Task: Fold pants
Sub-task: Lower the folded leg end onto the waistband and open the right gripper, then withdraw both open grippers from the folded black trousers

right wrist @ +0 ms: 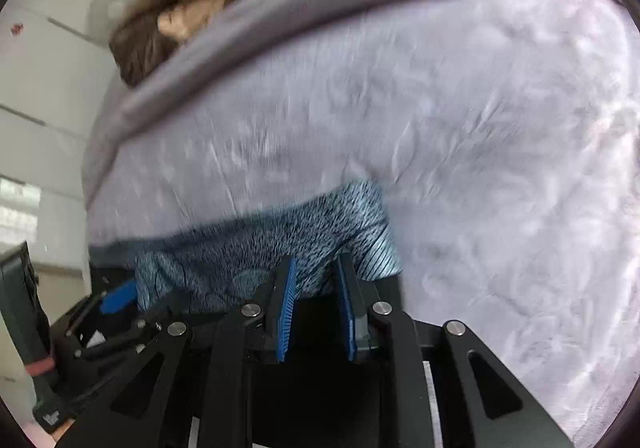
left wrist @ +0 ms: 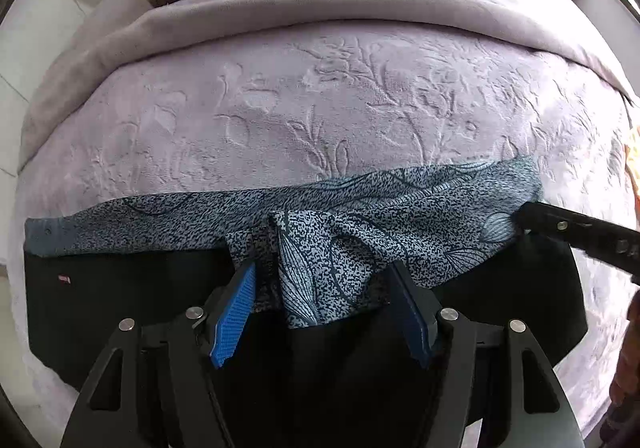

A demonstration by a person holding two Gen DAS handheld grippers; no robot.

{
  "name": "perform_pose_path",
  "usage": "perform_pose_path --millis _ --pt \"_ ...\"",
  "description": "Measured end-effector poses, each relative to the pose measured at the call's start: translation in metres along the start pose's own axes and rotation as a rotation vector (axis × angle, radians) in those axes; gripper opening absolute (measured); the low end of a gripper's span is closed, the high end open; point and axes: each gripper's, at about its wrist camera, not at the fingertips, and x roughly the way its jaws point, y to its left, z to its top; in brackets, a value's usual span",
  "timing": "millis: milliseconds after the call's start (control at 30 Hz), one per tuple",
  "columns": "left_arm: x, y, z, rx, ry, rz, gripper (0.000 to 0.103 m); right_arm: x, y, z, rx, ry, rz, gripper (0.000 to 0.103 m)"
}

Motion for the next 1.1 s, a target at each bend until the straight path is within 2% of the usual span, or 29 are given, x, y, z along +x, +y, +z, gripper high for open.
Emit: perform_pose_path --millis 67,267,367,433,467,600,767,833,1000,1100 --pt "-0.001 0.0 -0.005 0.024 -0.005 0.011 0.067 0.007 0.006 -0.008 -0.033 -0.003 -0.023 0.023" --pt "0.003 0.0 -0.01 0.051 -0.01 0.02 0.067 0.008 0.014 -0.022 -0.084 0.01 -0.007 0.023" --pt "-0.002 0.003 -0.011 0.044 -0.003 0.015 0.067 0.003 0.016 -0.023 -0.069 0.016 0.004 0.023" --pt "-0.005 0.008 -0.013 0.031 0.012 0.019 0.079 -0.003 0.019 -0.026 -0.046 0.024 0.029 0.023" --pt "-0.008 0.013 -0.016 0.016 0.017 0.017 0.079 -0.004 0.021 -0.028 -0.044 0.027 0.035 0.023" --pt "-0.025 0.025 -0.032 -0.001 0.017 0.025 0.079 -0.019 0.033 -0.046 -0.048 0.035 0.043 0.045" --pt "-0.041 0.036 -0.054 -0.013 0.033 0.028 0.079 -0.036 0.049 -0.075 -0.046 0.054 0.04 0.048" --pt "-0.048 0.041 -0.062 -0.019 0.037 0.022 0.079 -0.04 0.056 -0.085 -0.047 0.07 0.031 0.059" --pt "-0.062 0.053 -0.084 -0.029 0.056 0.009 0.079 -0.05 0.074 -0.109 -0.077 0.097 -0.029 0.067" --pt "-0.069 0.061 -0.098 -0.037 0.069 0.003 0.079 -0.052 0.085 -0.123 -0.072 0.113 -0.033 0.068"
